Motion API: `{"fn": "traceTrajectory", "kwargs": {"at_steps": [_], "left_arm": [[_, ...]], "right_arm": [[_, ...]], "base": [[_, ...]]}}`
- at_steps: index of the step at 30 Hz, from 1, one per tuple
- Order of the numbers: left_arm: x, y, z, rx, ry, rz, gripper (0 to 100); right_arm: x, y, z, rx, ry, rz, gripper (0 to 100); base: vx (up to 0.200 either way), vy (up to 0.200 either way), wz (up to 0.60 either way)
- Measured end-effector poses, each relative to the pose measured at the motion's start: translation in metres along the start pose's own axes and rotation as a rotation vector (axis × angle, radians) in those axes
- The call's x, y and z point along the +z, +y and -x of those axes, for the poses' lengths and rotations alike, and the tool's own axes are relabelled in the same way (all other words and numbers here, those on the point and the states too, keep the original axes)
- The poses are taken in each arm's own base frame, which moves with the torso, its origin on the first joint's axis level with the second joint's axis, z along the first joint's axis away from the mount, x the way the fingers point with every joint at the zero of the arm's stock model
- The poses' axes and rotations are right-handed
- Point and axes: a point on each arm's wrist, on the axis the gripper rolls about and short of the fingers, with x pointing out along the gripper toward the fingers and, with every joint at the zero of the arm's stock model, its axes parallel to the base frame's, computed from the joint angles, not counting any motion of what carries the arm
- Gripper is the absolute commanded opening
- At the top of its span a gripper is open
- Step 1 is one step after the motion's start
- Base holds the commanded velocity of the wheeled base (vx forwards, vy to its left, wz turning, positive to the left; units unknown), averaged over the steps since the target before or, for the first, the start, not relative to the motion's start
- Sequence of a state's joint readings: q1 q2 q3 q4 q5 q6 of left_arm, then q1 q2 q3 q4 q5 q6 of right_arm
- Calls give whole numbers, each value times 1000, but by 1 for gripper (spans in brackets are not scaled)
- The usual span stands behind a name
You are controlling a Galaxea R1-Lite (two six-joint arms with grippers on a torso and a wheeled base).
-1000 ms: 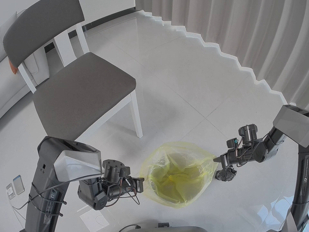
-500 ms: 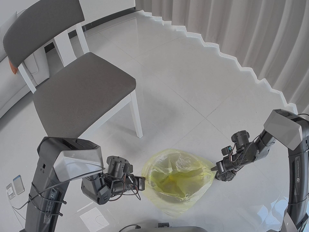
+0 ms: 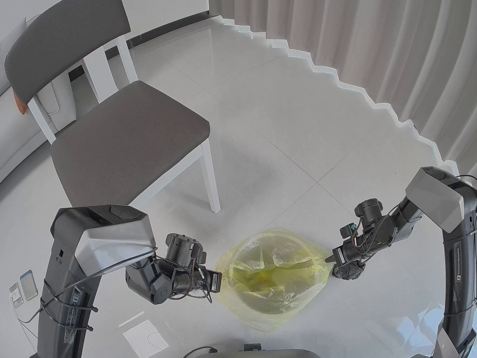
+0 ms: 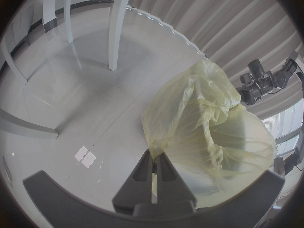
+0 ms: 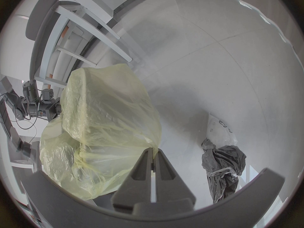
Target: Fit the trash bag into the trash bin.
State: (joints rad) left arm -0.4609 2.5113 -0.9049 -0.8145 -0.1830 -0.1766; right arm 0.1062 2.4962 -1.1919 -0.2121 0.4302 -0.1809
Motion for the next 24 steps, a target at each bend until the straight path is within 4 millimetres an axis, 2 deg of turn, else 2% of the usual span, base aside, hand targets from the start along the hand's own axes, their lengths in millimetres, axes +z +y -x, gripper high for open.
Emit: {"fn": "traceTrajectory", "kwargs": {"at_steps": [12,24], "left_arm": [[9,0,-2,3,-53,-26,0],[13,11,-3,101,-50,-305,0]], "right_arm": [[-2,-9,4,-27,-5,32,0],[-1,-14,4,-103,3,108,0]], "base": [[0,0,0],[0,0,0]]}}
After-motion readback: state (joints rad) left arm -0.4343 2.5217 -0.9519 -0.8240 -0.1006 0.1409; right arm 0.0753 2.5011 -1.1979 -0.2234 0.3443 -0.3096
